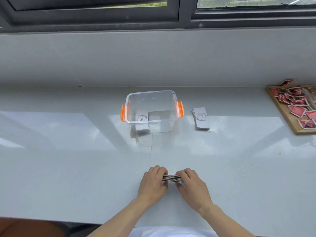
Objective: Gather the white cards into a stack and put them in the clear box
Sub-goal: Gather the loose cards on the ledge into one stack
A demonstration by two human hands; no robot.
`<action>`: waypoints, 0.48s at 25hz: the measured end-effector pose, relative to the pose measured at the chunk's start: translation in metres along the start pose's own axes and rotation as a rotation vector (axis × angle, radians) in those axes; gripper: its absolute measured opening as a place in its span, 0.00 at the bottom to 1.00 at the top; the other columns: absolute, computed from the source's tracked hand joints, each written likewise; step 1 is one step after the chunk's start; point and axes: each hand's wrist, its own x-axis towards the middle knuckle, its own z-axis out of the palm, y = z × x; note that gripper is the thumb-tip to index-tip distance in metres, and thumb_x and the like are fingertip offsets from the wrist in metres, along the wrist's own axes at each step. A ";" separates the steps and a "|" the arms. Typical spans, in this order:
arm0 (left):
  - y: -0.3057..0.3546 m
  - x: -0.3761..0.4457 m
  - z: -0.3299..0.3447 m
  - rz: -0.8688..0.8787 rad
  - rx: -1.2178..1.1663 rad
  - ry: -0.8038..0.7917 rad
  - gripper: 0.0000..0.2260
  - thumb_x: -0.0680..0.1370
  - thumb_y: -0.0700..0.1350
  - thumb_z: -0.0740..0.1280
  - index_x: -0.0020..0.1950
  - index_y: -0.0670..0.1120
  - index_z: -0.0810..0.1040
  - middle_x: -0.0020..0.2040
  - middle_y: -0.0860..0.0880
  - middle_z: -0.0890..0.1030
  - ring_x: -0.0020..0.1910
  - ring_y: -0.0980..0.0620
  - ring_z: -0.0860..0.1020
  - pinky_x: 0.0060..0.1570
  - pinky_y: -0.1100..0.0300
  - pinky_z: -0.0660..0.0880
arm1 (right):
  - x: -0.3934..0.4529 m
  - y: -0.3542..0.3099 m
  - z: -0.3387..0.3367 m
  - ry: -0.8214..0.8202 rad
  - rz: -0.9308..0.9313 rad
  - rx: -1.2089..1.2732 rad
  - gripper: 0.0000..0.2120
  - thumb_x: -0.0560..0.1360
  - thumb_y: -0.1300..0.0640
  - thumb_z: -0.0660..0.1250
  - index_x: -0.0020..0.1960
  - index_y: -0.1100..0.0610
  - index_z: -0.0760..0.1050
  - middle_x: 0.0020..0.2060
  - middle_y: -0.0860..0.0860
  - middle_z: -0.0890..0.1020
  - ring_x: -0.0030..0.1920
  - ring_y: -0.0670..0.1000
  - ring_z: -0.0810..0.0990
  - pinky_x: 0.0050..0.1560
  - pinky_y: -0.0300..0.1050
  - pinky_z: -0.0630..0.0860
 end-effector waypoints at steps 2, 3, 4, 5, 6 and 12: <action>-0.003 0.001 0.000 0.015 -0.008 0.036 0.09 0.72 0.46 0.66 0.50 0.51 0.71 0.47 0.55 0.75 0.46 0.51 0.71 0.44 0.58 0.67 | 0.000 0.002 -0.002 0.028 -0.029 -0.009 0.09 0.74 0.53 0.68 0.53 0.48 0.73 0.46 0.43 0.76 0.46 0.48 0.74 0.31 0.42 0.74; -0.005 0.000 0.000 0.012 -0.002 0.027 0.08 0.72 0.47 0.66 0.50 0.51 0.71 0.47 0.55 0.75 0.46 0.51 0.71 0.44 0.57 0.67 | 0.000 0.002 -0.003 0.012 -0.027 -0.019 0.09 0.74 0.53 0.68 0.53 0.48 0.73 0.47 0.44 0.76 0.46 0.48 0.74 0.31 0.43 0.74; -0.006 -0.001 0.001 0.008 0.015 0.000 0.08 0.73 0.47 0.65 0.50 0.51 0.71 0.48 0.55 0.75 0.47 0.51 0.71 0.45 0.57 0.67 | 0.000 0.002 -0.002 -0.017 -0.018 -0.034 0.09 0.75 0.52 0.66 0.54 0.48 0.72 0.48 0.44 0.75 0.48 0.49 0.74 0.33 0.44 0.74; -0.006 -0.001 0.003 0.007 0.036 -0.030 0.07 0.74 0.48 0.64 0.51 0.50 0.71 0.48 0.54 0.75 0.48 0.50 0.71 0.46 0.57 0.67 | -0.001 0.001 0.000 -0.049 -0.004 -0.047 0.09 0.76 0.52 0.64 0.55 0.48 0.71 0.49 0.44 0.75 0.49 0.50 0.74 0.35 0.45 0.74; -0.007 -0.001 0.004 0.009 0.048 -0.047 0.07 0.74 0.48 0.64 0.52 0.50 0.71 0.49 0.54 0.75 0.49 0.49 0.71 0.47 0.57 0.67 | 0.000 0.000 0.002 -0.065 0.006 -0.056 0.08 0.77 0.51 0.63 0.56 0.48 0.71 0.50 0.44 0.74 0.50 0.50 0.73 0.36 0.46 0.74; -0.016 0.000 -0.007 0.054 0.033 0.017 0.08 0.72 0.46 0.67 0.49 0.50 0.71 0.46 0.54 0.75 0.45 0.51 0.71 0.42 0.57 0.67 | 0.001 -0.013 -0.002 0.040 -0.007 -0.049 0.09 0.73 0.53 0.70 0.51 0.48 0.73 0.45 0.43 0.77 0.43 0.49 0.74 0.30 0.43 0.74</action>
